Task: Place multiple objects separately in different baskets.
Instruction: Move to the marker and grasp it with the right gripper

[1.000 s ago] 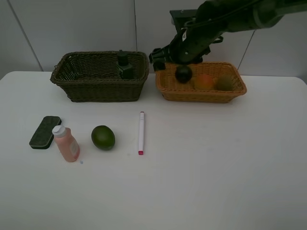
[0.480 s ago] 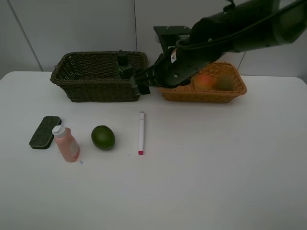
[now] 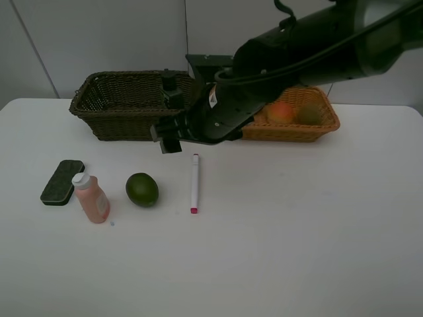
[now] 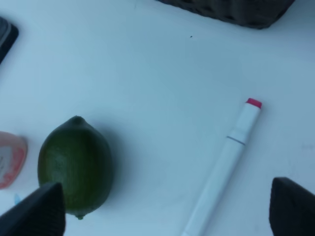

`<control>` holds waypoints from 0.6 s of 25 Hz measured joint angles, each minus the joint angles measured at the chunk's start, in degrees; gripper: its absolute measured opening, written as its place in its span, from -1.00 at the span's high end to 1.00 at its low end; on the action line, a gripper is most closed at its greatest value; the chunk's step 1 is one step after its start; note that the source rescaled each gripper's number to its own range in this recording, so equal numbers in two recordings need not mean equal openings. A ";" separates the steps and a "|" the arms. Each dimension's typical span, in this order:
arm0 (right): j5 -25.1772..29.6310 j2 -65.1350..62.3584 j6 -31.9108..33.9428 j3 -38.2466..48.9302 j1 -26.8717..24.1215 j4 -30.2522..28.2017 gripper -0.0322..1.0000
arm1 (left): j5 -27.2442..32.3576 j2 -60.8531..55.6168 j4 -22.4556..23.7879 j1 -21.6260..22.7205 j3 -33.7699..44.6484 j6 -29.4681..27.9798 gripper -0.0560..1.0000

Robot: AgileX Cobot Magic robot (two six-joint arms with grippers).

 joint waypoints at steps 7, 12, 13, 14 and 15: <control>5.85 6.44 0.60 -4.83 0.46 0.79 -0.99 | 0.00 0.00 0.00 0.00 0.00 0.00 -1.00; 11.53 11.91 0.60 -11.56 0.85 1.19 -0.99 | 0.00 0.00 0.00 0.00 0.00 0.00 -1.00; 12.43 12.94 0.60 -12.90 1.04 1.31 -0.99 | 0.00 0.00 0.00 0.00 0.00 0.00 -1.00; 13.40 13.81 0.60 -13.99 1.11 1.59 -0.99 | 0.00 0.00 0.00 0.00 0.00 0.00 -1.00; 14.53 14.87 0.60 -15.30 1.11 1.73 -0.99 | 0.00 0.00 0.00 0.00 0.00 0.00 -1.00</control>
